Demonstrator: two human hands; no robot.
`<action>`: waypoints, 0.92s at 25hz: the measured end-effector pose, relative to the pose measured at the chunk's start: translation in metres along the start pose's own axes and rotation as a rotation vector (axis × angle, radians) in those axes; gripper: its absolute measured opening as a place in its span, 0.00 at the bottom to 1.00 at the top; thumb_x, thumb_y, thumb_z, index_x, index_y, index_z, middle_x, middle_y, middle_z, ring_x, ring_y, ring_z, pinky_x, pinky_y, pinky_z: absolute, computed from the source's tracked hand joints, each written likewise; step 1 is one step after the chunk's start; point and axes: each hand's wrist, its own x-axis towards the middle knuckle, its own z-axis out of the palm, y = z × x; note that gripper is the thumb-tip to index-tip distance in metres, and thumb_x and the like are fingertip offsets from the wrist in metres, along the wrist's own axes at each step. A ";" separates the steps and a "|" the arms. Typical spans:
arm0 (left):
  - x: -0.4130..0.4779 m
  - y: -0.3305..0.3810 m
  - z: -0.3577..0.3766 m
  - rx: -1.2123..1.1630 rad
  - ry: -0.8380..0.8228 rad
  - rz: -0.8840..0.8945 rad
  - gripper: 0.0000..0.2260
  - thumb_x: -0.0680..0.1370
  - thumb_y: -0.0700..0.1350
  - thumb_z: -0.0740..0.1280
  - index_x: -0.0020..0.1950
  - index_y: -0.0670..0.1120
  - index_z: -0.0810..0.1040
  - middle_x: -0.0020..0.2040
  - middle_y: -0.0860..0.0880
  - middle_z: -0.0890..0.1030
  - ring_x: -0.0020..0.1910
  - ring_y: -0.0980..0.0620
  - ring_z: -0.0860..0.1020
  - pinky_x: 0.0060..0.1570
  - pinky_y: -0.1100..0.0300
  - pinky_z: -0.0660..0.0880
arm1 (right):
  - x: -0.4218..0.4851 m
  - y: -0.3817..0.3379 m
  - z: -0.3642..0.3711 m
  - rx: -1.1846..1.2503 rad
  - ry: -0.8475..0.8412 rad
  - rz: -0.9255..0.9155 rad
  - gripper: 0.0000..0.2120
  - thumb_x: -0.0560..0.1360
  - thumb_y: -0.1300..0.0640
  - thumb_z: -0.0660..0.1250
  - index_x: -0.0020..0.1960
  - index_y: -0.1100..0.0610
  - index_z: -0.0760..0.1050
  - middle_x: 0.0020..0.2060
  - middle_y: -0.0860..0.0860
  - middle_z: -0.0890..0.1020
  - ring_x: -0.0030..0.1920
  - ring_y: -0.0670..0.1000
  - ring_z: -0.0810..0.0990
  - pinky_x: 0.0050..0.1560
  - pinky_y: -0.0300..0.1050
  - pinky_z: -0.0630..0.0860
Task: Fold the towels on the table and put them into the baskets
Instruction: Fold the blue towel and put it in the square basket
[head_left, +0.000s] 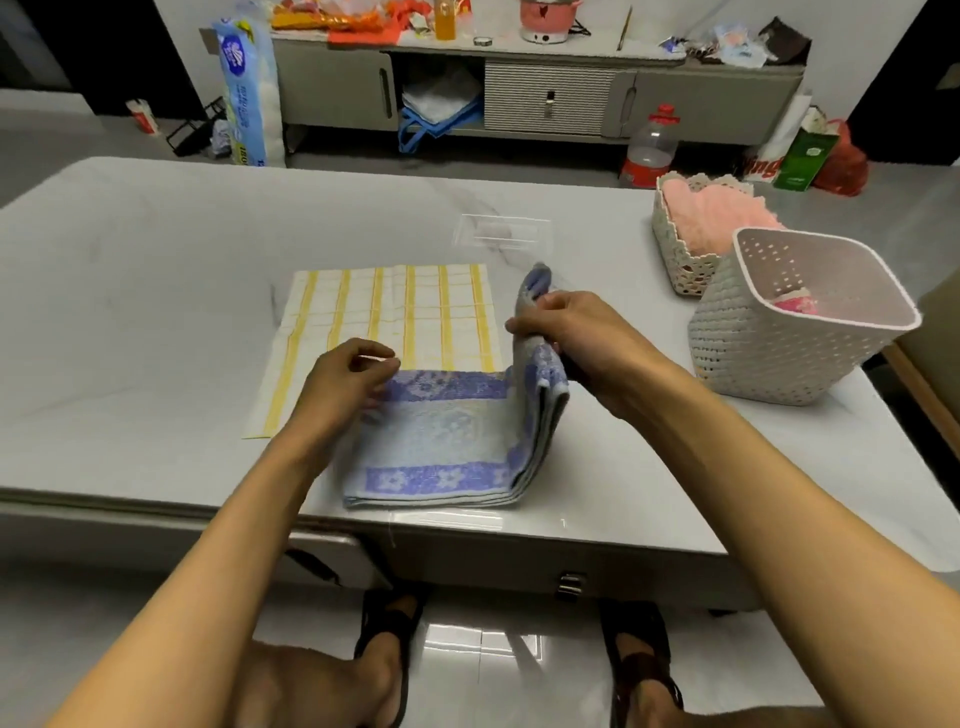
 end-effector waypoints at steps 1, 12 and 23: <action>0.001 -0.007 -0.010 -0.080 0.015 -0.089 0.05 0.79 0.43 0.67 0.52 0.43 0.79 0.46 0.40 0.80 0.35 0.48 0.76 0.33 0.57 0.73 | 0.007 -0.004 0.020 -0.037 -0.036 -0.012 0.06 0.74 0.61 0.70 0.43 0.59 0.73 0.34 0.58 0.72 0.33 0.54 0.70 0.32 0.43 0.66; 0.018 -0.031 -0.027 -0.119 -0.068 -0.303 0.15 0.81 0.53 0.63 0.50 0.42 0.82 0.38 0.47 0.82 0.32 0.53 0.78 0.33 0.61 0.78 | 0.042 0.071 0.151 -0.383 0.017 -0.013 0.15 0.70 0.56 0.71 0.55 0.57 0.73 0.46 0.53 0.82 0.46 0.53 0.80 0.41 0.46 0.73; 0.007 -0.028 -0.010 0.465 0.213 -0.062 0.14 0.74 0.50 0.67 0.58 0.49 0.76 0.49 0.49 0.82 0.50 0.45 0.80 0.49 0.50 0.77 | 0.030 0.077 0.122 -0.617 0.006 -0.218 0.14 0.76 0.53 0.65 0.60 0.55 0.79 0.50 0.54 0.85 0.51 0.54 0.82 0.54 0.53 0.78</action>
